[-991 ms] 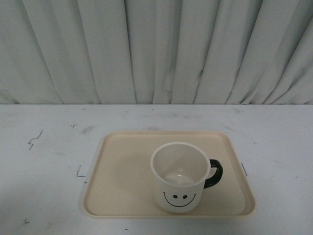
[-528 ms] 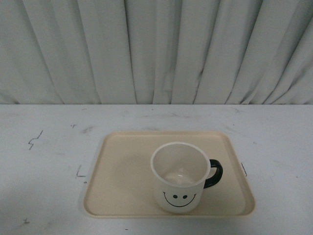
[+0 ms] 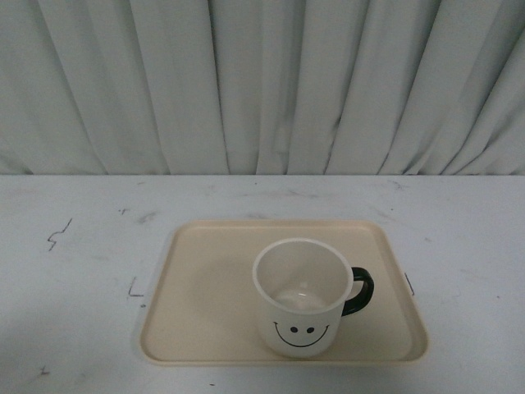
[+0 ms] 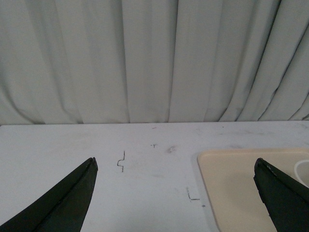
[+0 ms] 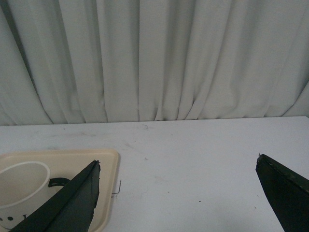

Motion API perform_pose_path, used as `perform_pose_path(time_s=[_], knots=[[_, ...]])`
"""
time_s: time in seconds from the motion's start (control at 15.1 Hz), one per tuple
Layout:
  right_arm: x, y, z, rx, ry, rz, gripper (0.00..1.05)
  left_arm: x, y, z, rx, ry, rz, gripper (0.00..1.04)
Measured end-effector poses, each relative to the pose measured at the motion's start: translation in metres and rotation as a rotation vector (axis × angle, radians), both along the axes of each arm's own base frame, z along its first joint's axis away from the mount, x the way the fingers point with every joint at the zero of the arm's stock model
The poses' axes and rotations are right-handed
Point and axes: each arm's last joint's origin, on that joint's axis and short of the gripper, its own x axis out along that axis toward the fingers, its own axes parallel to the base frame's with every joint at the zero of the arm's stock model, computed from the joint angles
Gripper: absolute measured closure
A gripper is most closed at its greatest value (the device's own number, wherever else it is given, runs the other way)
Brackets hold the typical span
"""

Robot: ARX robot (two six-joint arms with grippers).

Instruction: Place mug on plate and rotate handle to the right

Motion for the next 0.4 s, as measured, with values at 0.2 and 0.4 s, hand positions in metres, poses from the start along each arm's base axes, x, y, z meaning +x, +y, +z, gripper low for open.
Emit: perform_pose_path(time_s=[0.2,0.4], knots=[[0.0,0.0,0.0,0.0,0.0,0.0,0.06,0.0,0.0,0.0001,0.0,0.0,0.0,0.07],[0.0,0.0,0.0,0.0,0.0,0.0,0.06,0.0,0.0,0.0001,0.0,0.0,0.0,0.07]])
